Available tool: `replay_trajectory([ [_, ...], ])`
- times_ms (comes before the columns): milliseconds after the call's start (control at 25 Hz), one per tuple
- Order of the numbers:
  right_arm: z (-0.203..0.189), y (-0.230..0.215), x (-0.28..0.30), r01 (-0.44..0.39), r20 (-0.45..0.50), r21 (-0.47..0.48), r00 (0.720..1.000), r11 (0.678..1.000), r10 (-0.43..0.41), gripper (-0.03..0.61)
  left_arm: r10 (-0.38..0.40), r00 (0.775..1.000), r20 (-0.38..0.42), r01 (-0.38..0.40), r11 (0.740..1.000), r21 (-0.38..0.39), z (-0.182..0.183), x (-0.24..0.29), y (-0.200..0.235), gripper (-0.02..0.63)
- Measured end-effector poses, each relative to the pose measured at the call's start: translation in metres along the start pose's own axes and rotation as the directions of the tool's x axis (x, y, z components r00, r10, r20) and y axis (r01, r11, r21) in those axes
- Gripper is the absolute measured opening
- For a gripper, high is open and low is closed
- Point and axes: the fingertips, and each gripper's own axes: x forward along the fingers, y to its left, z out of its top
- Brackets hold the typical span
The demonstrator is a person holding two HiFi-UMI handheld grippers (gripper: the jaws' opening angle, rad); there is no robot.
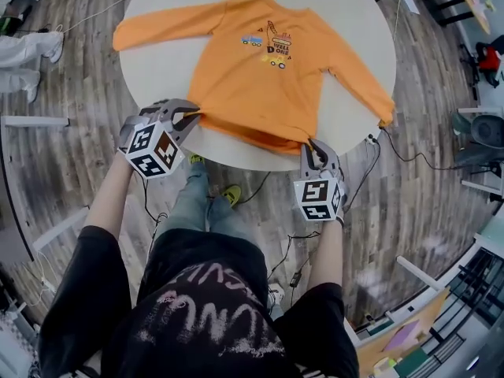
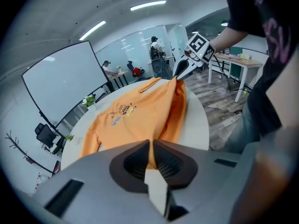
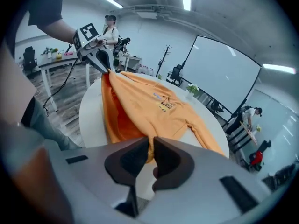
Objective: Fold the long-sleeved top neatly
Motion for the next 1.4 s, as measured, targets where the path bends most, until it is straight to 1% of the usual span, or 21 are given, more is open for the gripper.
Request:
replay_trajectory([
  [40, -0.005, 0.003, -0.003, -0.002, -0.002, 0.004, 1.0, 1.0, 0.002, 0.037, -0.013, 1.0, -0.006, 0.013, 1.0, 0.014, -0.004, 0.001, -0.008, 0.029],
  [160, -0.028, 0.025, -0.004, -0.037, -0.045, -0.01, 0.998, 0.999, 0.036, 0.041, -0.075, 0.995, -0.063, 0.078, 0.996, 0.049, -0.025, 0.011, -0.038, 0.029],
  [200, -0.032, 0.032, -0.006, -0.049, -0.05, 0.005, 0.998, 0.999, 0.049, 0.042, -0.085, 0.994, -0.071, 0.088, 0.995, 0.044, -0.03, 0.012, -0.046, 0.031],
  [280, -0.037, 0.039, -0.008, -0.081, -0.05, 0.074, 0.995, 0.994, 0.084, 0.055, -0.122, 0.989, -0.08, 0.123, 0.992, 0.001, -0.037, 0.014, -0.055, 0.041],
  [360, -0.041, 0.047, -0.008, -0.126, -0.057, 0.149, 0.989, 0.981, 0.136, 0.107, -0.204, 0.973, -0.103, 0.2, 0.979, -0.046, -0.049, 0.018, -0.067, 0.093],
  [400, -0.041, 0.05, -0.008, -0.146, -0.052, 0.189, 0.986, 0.971, 0.158, 0.134, -0.239, 0.965, -0.108, 0.234, 0.97, -0.06, -0.054, 0.018, -0.073, 0.157],
  [440, -0.04, 0.052, -0.01, -0.156, -0.037, 0.233, 0.985, 0.96, 0.169, 0.168, -0.26, 0.961, -0.098, 0.254, 0.965, -0.07, -0.056, 0.016, -0.074, 0.198],
  [480, -0.038, 0.049, -0.012, -0.15, -0.018, 0.276, 0.987, 0.949, 0.162, 0.189, -0.268, 0.96, -0.076, 0.262, 0.962, -0.081, -0.056, 0.013, -0.071, 0.202],
  [560, -0.039, 0.035, -0.019, -0.098, 0.002, 0.352, 0.995, 0.931, 0.104, 0.192, -0.265, 0.964, -0.024, 0.261, 0.958, -0.116, -0.052, 0.007, -0.059, 0.201],
  [600, -0.041, 0.024, -0.023, -0.06, 0.0, 0.385, 0.998, 0.921, 0.066, 0.179, -0.257, 0.966, -0.006, 0.254, 0.958, -0.132, -0.049, 0.004, -0.052, 0.196],
  [680, -0.045, -0.001, -0.028, 0.026, -0.012, 0.452, 1.0, 0.892, -0.023, 0.131, -0.227, 0.974, 0.02, 0.227, 0.963, -0.144, -0.04, 0.001, -0.032, 0.159],
  [720, -0.045, -0.016, -0.031, 0.076, -0.017, 0.493, 0.997, 0.867, -0.077, 0.119, -0.208, 0.978, 0.032, 0.21, 0.967, -0.144, -0.034, 0.002, -0.019, 0.134],
  [760, -0.047, -0.031, -0.036, 0.129, -0.025, 0.537, 0.99, 0.833, -0.137, 0.102, -0.19, 0.981, 0.047, 0.195, 0.971, -0.142, -0.028, 0.004, -0.007, 0.106],
  [840, -0.053, -0.057, -0.046, 0.23, -0.049, 0.614, 0.966, 0.755, -0.254, 0.036, -0.158, 0.984, 0.079, 0.168, 0.976, -0.142, -0.016, 0.012, 0.014, 0.042],
  [880, -0.056, -0.067, -0.05, 0.269, -0.065, 0.639, 0.952, 0.721, -0.298, 0.007, -0.146, 0.985, 0.094, 0.158, 0.977, -0.141, -0.01, 0.015, 0.022, 0.012],
  [920, -0.061, -0.075, -0.051, 0.301, -0.082, 0.653, 0.94, 0.695, -0.331, 0.006, -0.14, 0.984, 0.106, 0.154, 0.978, -0.139, -0.005, 0.019, 0.029, 0.011],
  [960, -0.066, -0.082, -0.052, 0.328, -0.101, 0.66, 0.93, 0.676, -0.353, 0.006, -0.139, 0.984, 0.115, 0.154, 0.978, -0.137, 0.0, 0.024, 0.035, 0.011],
  [1040, -0.078, -0.096, -0.05, 0.372, -0.141, 0.657, 0.915, 0.656, -0.378, 0.005, -0.135, 0.983, 0.122, 0.152, 0.979, -0.138, 0.011, 0.035, 0.045, 0.011],
  [1120, -0.094, -0.111, -0.047, 0.396, -0.165, 0.66, 0.905, 0.639, -0.391, 0.006, -0.124, 0.984, 0.124, 0.142, 0.979, -0.15, 0.024, 0.048, 0.053, 0.011],
  [1240, -0.126, -0.14, -0.046, 0.428, -0.195, 0.682, 0.888, 0.593, -0.417, 0.009, -0.111, 0.984, 0.141, 0.134, 0.977, -0.169, 0.054, 0.068, 0.063, 0.011],
  [1400, -0.171, -0.18, -0.038, 0.439, -0.217, 0.697, 0.882, 0.567, -0.417, 0.038, -0.098, 0.988, 0.117, 0.117, 0.978, -0.17, 0.09, 0.101, 0.067, 0.011],
])
